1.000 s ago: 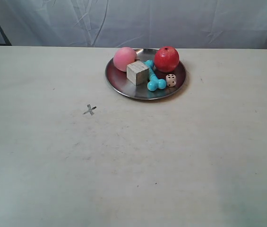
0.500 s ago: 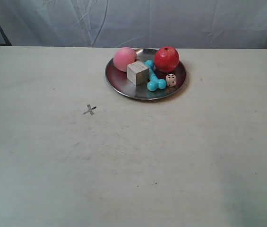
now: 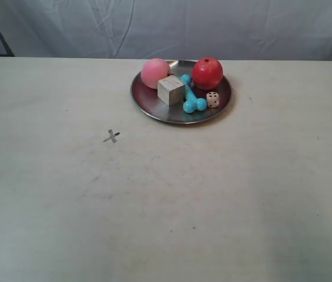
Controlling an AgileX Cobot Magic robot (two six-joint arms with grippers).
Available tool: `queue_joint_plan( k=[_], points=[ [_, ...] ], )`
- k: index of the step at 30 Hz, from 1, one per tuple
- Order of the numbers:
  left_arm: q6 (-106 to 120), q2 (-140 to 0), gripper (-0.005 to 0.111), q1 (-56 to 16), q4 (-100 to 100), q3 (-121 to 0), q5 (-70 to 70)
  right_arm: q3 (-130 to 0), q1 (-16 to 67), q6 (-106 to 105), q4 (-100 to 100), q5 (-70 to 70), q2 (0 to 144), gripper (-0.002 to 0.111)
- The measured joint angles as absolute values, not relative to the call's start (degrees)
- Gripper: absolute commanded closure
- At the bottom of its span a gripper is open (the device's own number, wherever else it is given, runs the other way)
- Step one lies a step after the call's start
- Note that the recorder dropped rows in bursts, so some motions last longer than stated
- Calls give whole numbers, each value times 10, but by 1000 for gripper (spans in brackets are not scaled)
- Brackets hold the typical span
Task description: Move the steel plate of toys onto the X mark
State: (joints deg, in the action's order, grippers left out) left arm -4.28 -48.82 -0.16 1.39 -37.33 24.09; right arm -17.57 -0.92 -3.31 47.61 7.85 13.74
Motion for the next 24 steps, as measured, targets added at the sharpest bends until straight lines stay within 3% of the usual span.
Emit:
queue_joint_plan(
  k=[5,11,17,24],
  points=[
    [-148,-696,107,-2,61,-514,225,-298,-9,-42,356,115,314,108],
    [-381,-854,107,-2,150,-640,98,-463,-9,-43,330,253,616,108],
    [-455,-939,107,-17,193,-665,52,-612,-9,-43,330,322,850,108],
    [-525,-961,107,-57,193,-665,-34,-714,-9,-51,332,323,1000,108]
  ],
)
